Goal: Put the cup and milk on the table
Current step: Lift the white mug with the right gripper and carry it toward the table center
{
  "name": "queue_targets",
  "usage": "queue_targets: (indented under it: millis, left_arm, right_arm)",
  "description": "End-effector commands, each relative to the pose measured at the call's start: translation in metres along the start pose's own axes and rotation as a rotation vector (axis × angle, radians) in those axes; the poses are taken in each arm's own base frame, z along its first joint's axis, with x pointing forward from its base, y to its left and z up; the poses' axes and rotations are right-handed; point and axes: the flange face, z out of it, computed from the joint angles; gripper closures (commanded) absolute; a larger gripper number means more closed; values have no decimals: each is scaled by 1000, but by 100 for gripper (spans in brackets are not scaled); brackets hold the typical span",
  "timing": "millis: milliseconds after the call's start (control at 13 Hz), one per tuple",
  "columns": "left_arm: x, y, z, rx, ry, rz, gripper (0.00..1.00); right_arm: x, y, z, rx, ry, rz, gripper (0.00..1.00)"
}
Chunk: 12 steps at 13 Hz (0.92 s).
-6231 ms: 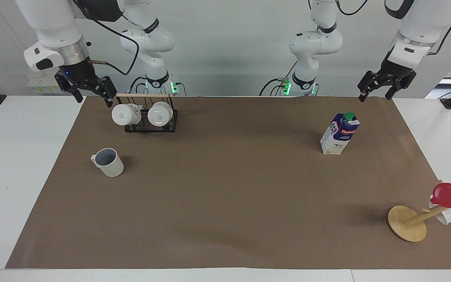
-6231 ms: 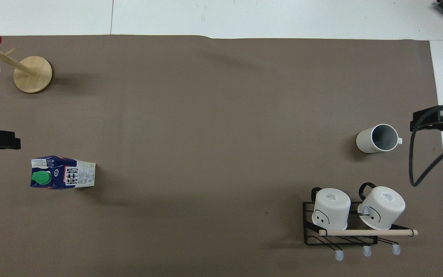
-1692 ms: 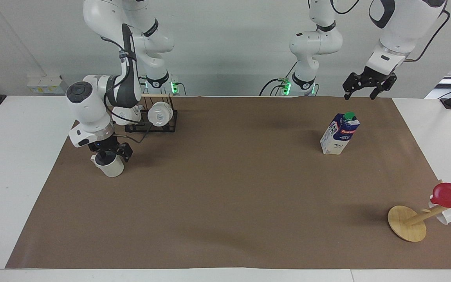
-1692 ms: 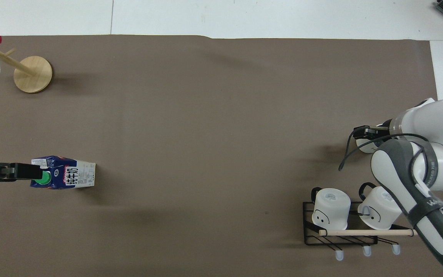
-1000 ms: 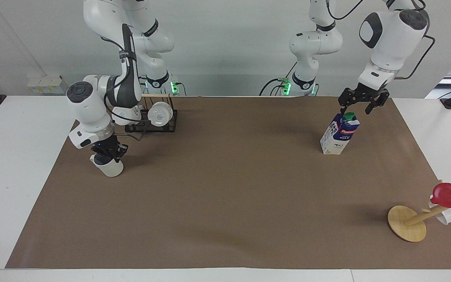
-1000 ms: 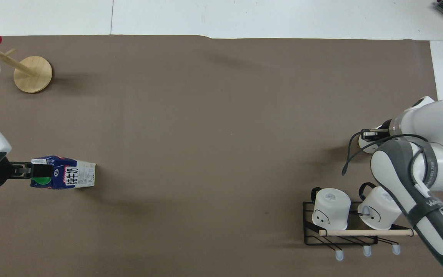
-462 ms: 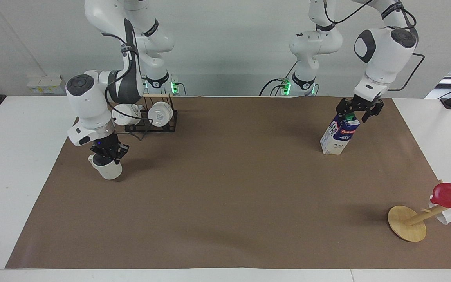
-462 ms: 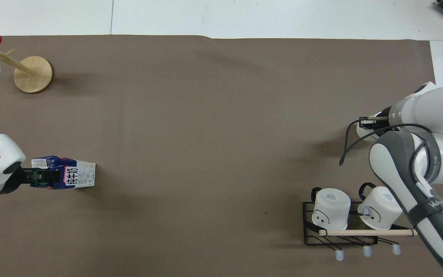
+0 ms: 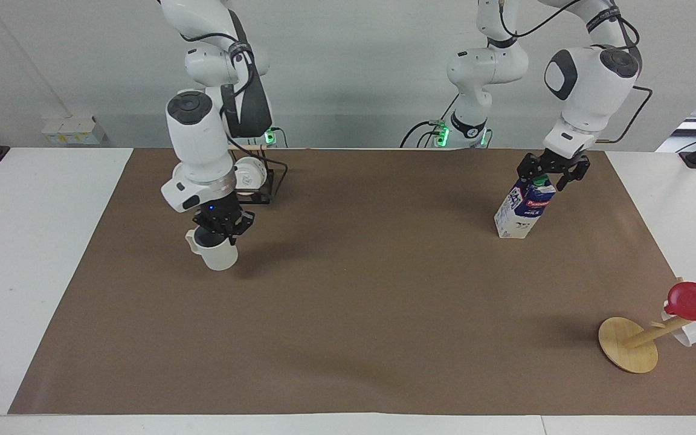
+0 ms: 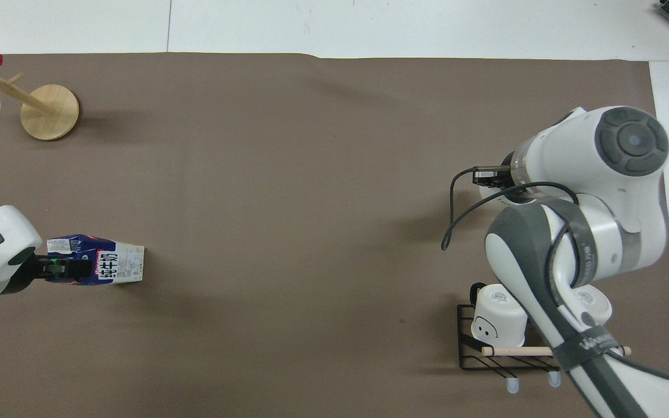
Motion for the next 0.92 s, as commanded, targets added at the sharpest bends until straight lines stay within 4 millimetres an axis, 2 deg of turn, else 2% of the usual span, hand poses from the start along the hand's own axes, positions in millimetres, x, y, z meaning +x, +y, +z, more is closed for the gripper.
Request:
queue_targets:
  millis: [0,154,231,462,615,692,846]
  left_arm:
    - [0,0,2,1,17,19,18]
    - [0,2,3,0,14,24,31]
    - [-1,3,3,-1,12,24,37]
    - [0,4,2,-1,14,26,46]
    - [0,4,1,1,14,25,50]
    - [0,4,2,0,14,18,50]
    - [3,4,2,-1,13,8,51]
  right_arm:
    - [-14,-56,-10,2,4,40,100]
    - [-35,-107,-3,1,-9,52,100]
    - [-39,-122,-7,6,1,80,100]
    - [-61,-181,8,18,-13,89,100]
    - [-71,-218,19,10,-10,121,100]
    - [-83,-242,33,7,-20,127,100]
    - [-88,-264,47,33,17,147,100]
